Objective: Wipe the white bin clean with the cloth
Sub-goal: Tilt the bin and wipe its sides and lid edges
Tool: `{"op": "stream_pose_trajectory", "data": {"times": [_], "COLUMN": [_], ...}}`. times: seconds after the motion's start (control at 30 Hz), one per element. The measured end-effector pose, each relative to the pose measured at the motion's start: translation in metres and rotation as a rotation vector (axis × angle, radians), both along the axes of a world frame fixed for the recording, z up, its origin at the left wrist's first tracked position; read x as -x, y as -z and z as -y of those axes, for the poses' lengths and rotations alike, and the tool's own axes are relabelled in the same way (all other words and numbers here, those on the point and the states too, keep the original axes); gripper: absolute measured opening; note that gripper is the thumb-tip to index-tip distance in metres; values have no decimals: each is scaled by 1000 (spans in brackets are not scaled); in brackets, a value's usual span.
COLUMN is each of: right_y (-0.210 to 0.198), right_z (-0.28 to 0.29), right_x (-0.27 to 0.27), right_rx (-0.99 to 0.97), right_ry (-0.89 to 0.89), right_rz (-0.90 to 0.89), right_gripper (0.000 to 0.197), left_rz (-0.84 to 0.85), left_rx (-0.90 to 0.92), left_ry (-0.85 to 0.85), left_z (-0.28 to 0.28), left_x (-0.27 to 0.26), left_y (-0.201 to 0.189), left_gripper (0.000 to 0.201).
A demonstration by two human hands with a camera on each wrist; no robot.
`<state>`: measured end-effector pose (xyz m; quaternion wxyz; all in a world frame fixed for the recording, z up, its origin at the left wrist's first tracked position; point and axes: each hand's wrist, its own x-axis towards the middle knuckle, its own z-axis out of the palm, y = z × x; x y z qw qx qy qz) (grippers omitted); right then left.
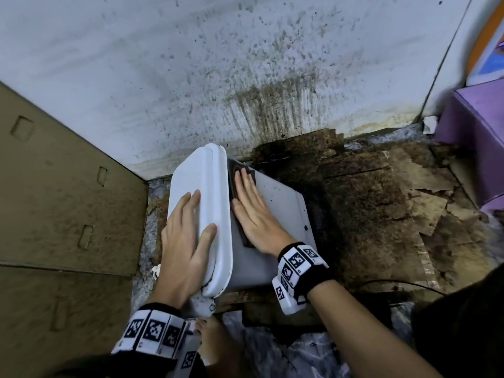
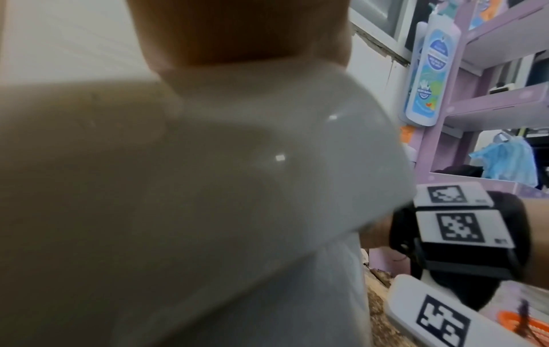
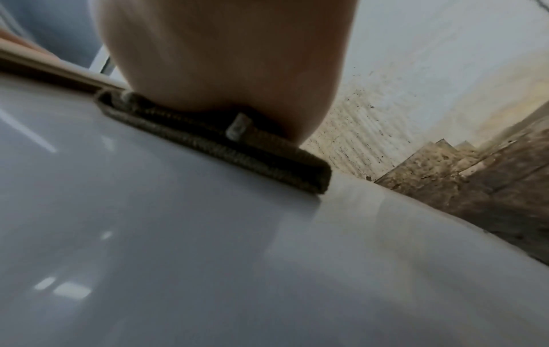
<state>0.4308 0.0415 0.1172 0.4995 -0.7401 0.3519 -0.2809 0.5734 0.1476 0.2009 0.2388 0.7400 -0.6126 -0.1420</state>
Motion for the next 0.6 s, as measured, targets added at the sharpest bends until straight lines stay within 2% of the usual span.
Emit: {"op": "stream_pose_trajectory", "data": {"times": [0.2,0.43,0.53,0.6], "right_y": [33,103,114,111], "right_z": [16,22,21,20], "right_x": [7,50,57,57], "right_rx": [-46,-257,-427,-474], "right_ry": [40,195,304,329], "right_rz": [-21,-244,-206,-180], "right_gripper": [57,54,56,56], "left_rz": [-91,-163,-168,-167], "left_rx": [-6,10,5,10], "left_ry": [-8,-2,-6,-5], "left_z": [-4,-6,-7,-7], "left_x": [-3,-9,-9,-7], "left_y": [1,1,1,1], "left_gripper": [69,65,64,64]}}
